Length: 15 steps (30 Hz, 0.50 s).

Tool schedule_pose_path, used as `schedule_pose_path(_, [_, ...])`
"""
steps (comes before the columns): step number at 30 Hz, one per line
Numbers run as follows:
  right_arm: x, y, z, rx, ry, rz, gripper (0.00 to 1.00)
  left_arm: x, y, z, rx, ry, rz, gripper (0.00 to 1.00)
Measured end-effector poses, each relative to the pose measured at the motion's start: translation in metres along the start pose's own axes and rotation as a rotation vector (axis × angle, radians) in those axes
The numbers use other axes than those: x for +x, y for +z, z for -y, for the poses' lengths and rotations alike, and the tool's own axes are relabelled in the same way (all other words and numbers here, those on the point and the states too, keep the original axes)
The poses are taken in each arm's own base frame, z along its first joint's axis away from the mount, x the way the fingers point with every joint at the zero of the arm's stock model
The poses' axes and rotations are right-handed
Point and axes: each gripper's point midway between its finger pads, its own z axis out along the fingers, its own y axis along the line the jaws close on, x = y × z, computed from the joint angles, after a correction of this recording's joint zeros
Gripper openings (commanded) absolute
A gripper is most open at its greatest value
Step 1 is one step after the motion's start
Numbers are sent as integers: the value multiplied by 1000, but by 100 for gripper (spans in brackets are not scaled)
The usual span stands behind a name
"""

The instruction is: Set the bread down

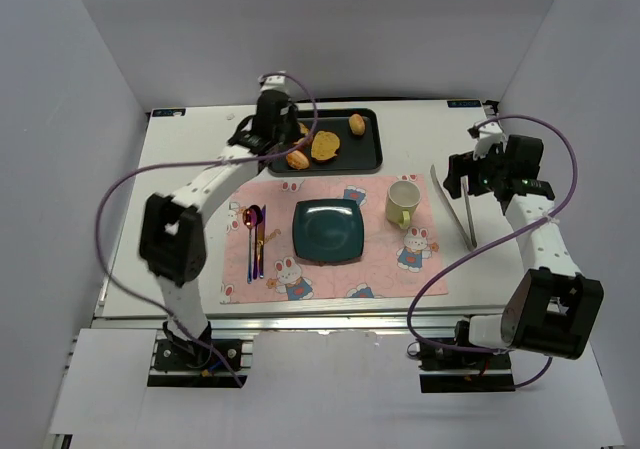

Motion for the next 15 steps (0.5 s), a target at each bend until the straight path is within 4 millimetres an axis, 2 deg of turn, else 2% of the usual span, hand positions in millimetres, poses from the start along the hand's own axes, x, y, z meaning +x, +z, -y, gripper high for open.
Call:
schedule_pose_path(1, [1,0,4,4,-27,1,85,-8,-18,-3,12,-19,28,0])
schedule_pose_path(4, [16,1,8,-22,-122,-31,45,-23,-79,-23,30,-56,103,0])
schedule_pose_path(5, [23,2,10,-30,-144,-48,31,-24,-97,-32,29,-69,122,3])
schedule_pose_path(6, [30,4,13,-36,-160,-64,18,-20,-114,-43,25,-79,135,18])
schedule_pose_path(7, [38,6,15,-43,-168,-82,19,-16,-129,-54,19,-91,148,50])
schedule_pose_path(8, [46,9,16,-49,-170,-100,22,-7,-141,-66,3,-97,148,59])
schedule_pose_path(9, [54,11,17,-53,-169,-116,48,2,-151,-76,-10,-111,145,64])
schedule_pose_path(10, [62,13,16,-58,-162,-135,64,14,-157,-84,-22,-124,139,68])
schedule_pose_path(12, [74,16,16,-67,-170,-164,88,48,-170,-102,-50,-139,99,71])
schedule_pose_path(15, [82,24,21,-50,-170,-192,90,96,-186,-123,-91,-174,40,72])
